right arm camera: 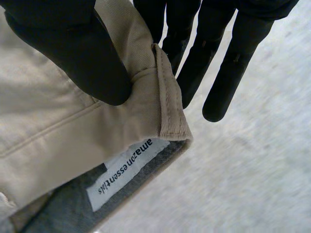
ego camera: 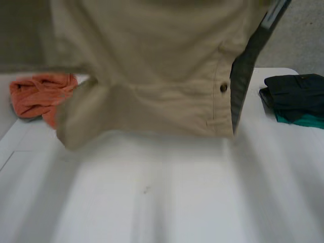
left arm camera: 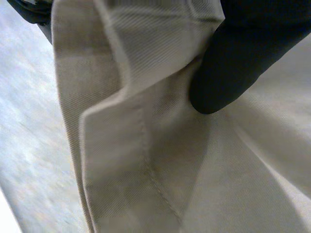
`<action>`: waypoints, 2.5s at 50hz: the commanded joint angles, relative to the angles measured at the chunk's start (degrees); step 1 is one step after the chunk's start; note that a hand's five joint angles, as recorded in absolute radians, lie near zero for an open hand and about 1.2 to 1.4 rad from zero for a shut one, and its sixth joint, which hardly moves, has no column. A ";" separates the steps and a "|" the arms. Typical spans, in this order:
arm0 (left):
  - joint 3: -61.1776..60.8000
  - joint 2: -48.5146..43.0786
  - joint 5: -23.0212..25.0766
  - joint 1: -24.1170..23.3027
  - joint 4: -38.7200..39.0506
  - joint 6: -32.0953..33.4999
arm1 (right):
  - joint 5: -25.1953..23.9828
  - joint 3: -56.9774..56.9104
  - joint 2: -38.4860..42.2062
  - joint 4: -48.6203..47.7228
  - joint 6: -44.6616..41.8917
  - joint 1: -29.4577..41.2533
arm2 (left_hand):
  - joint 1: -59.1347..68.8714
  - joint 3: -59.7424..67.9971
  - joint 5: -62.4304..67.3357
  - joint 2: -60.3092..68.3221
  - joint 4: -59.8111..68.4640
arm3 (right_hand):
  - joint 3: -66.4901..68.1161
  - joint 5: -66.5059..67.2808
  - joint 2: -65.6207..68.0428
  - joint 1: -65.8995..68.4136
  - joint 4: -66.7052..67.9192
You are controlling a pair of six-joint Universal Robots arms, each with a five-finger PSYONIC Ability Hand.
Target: Fold the laundry.
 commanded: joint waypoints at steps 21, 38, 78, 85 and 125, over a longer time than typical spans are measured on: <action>34.08 -53.98 -12.68 -2.67 26.26 4.42 | 17.60 -3.97 35.54 -37.83 -14.78 6.49 | -57.34 -57.55 -55.98 -58.74 -58.51 | -58.13 -57.68 -57.29 -53.78 -58.68; -7.29 -27.10 -11.64 -7.51 22.93 6.62 | 3.90 18.08 22.01 -7.86 -12.50 4.91 | -57.34 -57.55 -55.98 -58.74 -58.51 | -47.08 -46.64 -46.25 -42.73 -47.63; -7.77 -47.55 -9.35 -1.18 4.20 7.58 | 0.82 28.64 33.78 -28.06 -18.30 5.43 | -47.71 -47.92 -46.35 -49.11 -48.88 | -36.09 -35.65 -35.26 -31.74 -36.64; -3.36 -50.72 -9.79 -1.80 4.29 10.66 | 0.91 27.15 35.63 -30.35 -19.36 5.70 | -44.02 -44.23 -42.66 -45.42 -45.19 | -31.40 -30.95 -30.56 -27.04 -31.94; -30.31 -23.41 -3.47 -7.07 -9.84 25.94 | 0.38 32.50 16.92 15.13 -40.87 1.93 | 12.66 12.45 14.02 11.26 11.49 | 11.87 12.32 12.71 16.22 11.32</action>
